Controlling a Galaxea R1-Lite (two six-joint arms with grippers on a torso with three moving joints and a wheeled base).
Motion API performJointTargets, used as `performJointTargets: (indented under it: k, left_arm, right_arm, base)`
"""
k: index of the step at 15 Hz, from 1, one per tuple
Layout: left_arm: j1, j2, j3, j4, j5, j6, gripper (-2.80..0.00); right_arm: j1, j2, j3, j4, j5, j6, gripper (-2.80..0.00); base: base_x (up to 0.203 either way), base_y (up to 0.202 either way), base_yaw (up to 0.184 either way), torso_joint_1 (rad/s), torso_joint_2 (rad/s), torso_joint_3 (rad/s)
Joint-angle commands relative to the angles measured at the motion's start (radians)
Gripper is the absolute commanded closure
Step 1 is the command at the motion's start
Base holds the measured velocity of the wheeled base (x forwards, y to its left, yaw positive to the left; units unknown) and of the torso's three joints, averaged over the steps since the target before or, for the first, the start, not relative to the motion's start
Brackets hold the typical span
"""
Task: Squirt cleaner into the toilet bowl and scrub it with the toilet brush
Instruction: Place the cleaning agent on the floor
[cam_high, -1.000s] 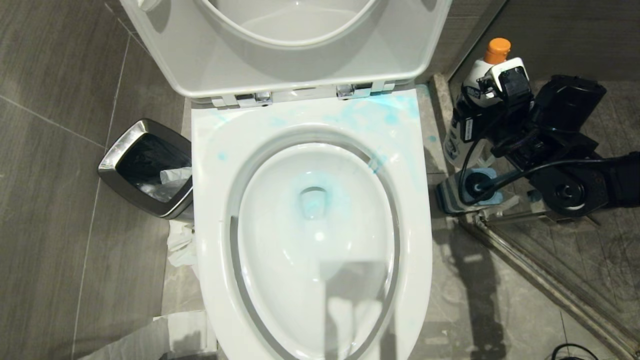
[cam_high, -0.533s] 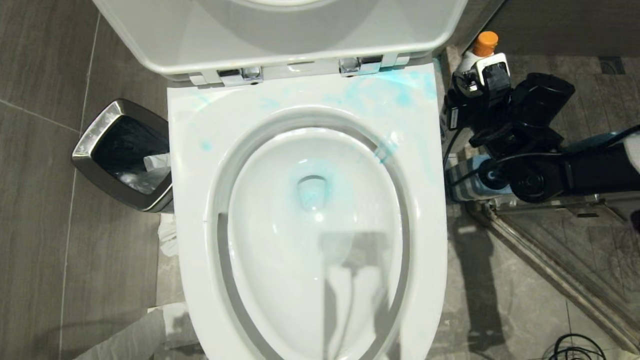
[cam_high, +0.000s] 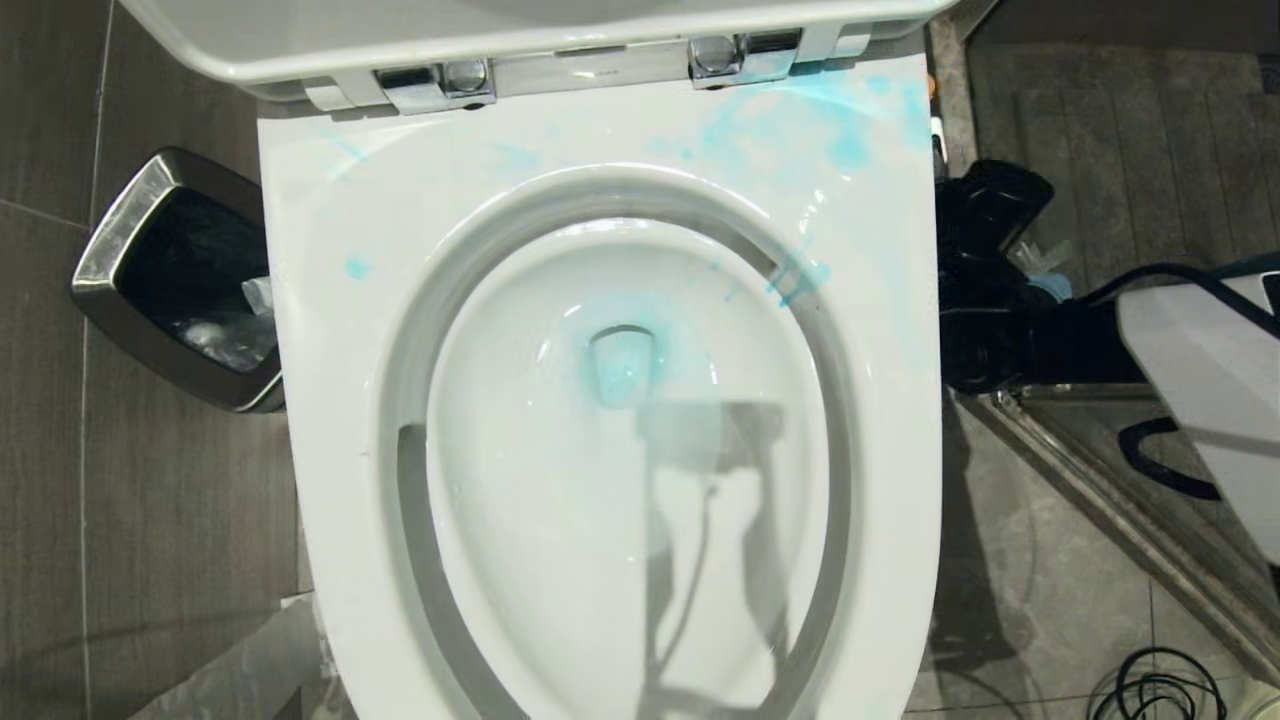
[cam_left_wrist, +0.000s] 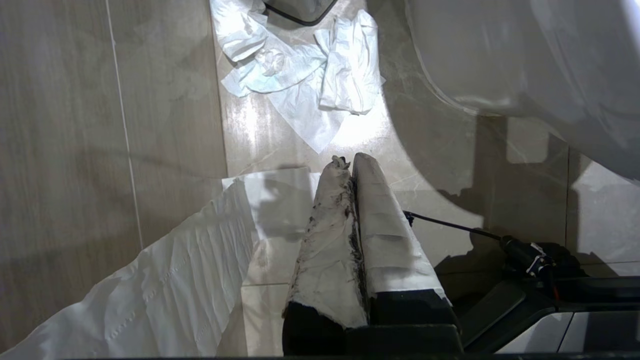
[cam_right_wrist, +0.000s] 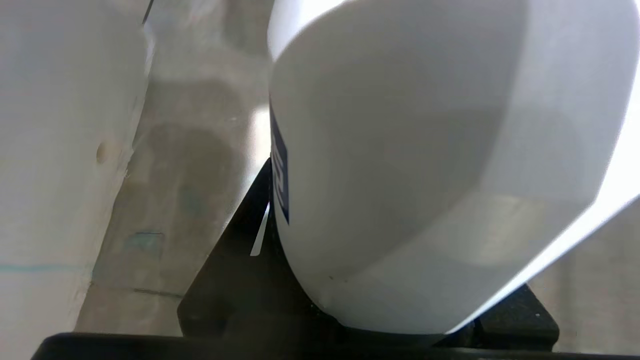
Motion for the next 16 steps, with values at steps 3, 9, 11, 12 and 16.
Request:
performJointTargets:
  k: [3, 9, 11, 12, 16]
  left_arm:
    - [-0.001, 0.0, 0.0, 0.0, 0.0, -0.001, 0.0]
    - [0.0, 0.0, 0.0, 0.0, 0.001, -0.001, 0.0]
    - [-0.001, 0.0, 0.0, 0.0, 0.0, -0.001, 0.0]
    - [0.0, 0.0, 0.0, 0.0, 0.0, -0.001, 0.0]
    - [-0.001, 0.0, 0.0, 0.0, 0.0, -0.001, 0.0]
  right_arm:
    - [0.039, 0.065, -0.063, -0.001, -0.002, -0.002, 0.0]
    - [0.078, 0.092, -0.094, -0.001, -0.02, -0.004, 0.0]
    - [0.076, 0.092, -0.097, 0.004, -0.02, -0.002, 0.0]
    - [0.072, 0.091, -0.097, 0.002, -0.02, -0.002, 0.0]
    - [0.048, 0.089, -0.098, 0.002, -0.049, 0.002, 0.0]
  base:
    - [0.0, 0.0, 0.0, 0.001, 0.0, -0.031]
    - [0.0, 0.0, 0.0, 0.0, 0.0, 0.0]
    - [0.0, 0.0, 0.0, 0.0, 0.0, 0.0]
    - [0.0, 0.0, 0.0, 0.0, 0.0, 0.0]
    - [0.0, 0.0, 0.0, 0.0, 0.0, 0.0]
